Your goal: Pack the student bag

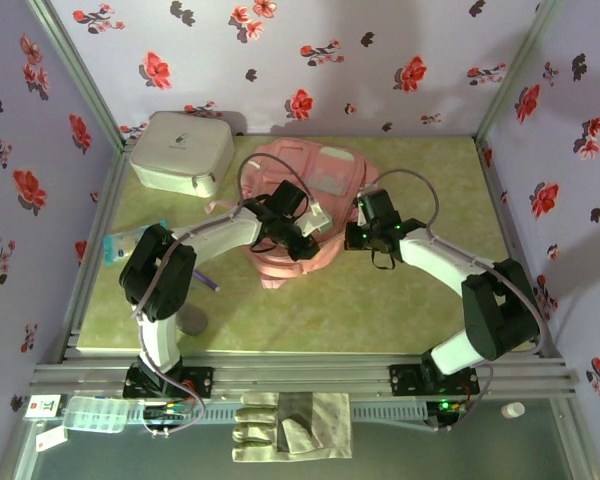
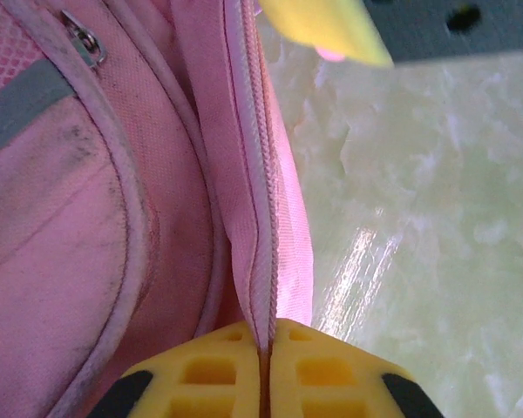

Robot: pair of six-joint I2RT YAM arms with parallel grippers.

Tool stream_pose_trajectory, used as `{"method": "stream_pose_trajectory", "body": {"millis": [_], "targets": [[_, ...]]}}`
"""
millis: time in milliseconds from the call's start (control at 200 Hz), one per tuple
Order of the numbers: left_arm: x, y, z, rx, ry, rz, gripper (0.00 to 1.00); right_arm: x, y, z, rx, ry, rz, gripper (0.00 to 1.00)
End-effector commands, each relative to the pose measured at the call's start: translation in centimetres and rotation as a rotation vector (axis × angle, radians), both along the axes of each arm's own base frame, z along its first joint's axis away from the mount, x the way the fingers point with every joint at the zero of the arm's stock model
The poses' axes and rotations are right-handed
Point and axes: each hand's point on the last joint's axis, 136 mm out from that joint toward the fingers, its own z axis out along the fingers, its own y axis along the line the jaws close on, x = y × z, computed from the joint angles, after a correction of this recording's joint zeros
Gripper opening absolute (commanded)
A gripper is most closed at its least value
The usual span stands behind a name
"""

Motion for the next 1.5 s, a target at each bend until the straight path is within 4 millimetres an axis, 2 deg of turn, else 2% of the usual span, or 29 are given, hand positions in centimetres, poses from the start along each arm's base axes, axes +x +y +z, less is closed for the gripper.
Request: {"method": "stream_pose_trajectory", "body": {"millis": [0, 185, 310, 555, 655, 725, 760, 830, 935, 1050, 1135, 1350, 1420, 1495], "targets": [[-1.7, 2.2, 0.4, 0.061, 0.003, -0.015, 0.06, 2.1, -3.3, -0.2, -0.082, -0.027, -0.131, 0.03], [-2.9, 3.4, 0.4, 0.071, 0.019, -0.003, 0.03, 4.6, -5.7, -1.4, -0.155, -0.014, -0.208, 0.03], [-3.5, 3.9, 0.2, 0.079, 0.030, 0.001, 0.03, 6.1, -7.7, -1.2, -0.269, -0.034, -0.283, 0.05], [-4.9, 4.1, -0.1, 0.078, 0.061, -0.022, 0.03, 7.3, -10.7, -1.2, -0.403, -0.050, -0.411, 0.07], [-5.1, 3.9, 0.2, 0.071, 0.058, -0.029, 0.06, 6.9, -9.7, -1.4, -0.353, -0.020, -0.381, 0.08], [-4.8, 3.4, 0.9, 0.048, 0.050, -0.013, 0.12, 6.2, -7.9, -1.0, -0.239, -0.008, -0.324, 0.16], [-4.5, 3.0, 1.4, 0.030, 0.039, -0.007, 0.18, 5.8, -7.0, -0.3, -0.181, -0.013, -0.296, 0.21], [-4.0, 2.4, 2.9, -0.006, 0.016, 0.007, 0.39, 4.7, -5.7, 1.3, -0.083, -0.021, -0.252, 0.34], [-3.0, 2.0, 5.5, -0.032, -0.040, 0.022, 0.52, 3.2, -5.0, 3.8, 0.002, -0.057, -0.228, 0.48], [-1.2, 2.8, 6.5, 0.027, -0.148, 0.049, 0.68, 2.0, -5.7, 5.2, 0.021, -0.090, -0.249, 0.60], [0.0, 3.8, 5.9, 0.116, -0.211, 0.043, 0.75, 1.4, -6.1, 5.4, 0.028, -0.102, -0.265, 0.67], [2.7, 5.5, 2.8, 0.374, -0.319, -0.073, 0.76, 0.6, -5.8, 5.9, 0.089, -0.136, -0.255, 0.76], [3.4, 5.3, 1.9, 0.405, -0.338, -0.111, 0.76, 0.5, -5.7, 6.0, 0.100, -0.140, -0.257, 0.78], [3.5, 4.1, 1.0, 0.393, -0.315, -0.150, 0.74, 0.5, -5.6, 6.1, 0.108, -0.144, -0.258, 0.80]]}}
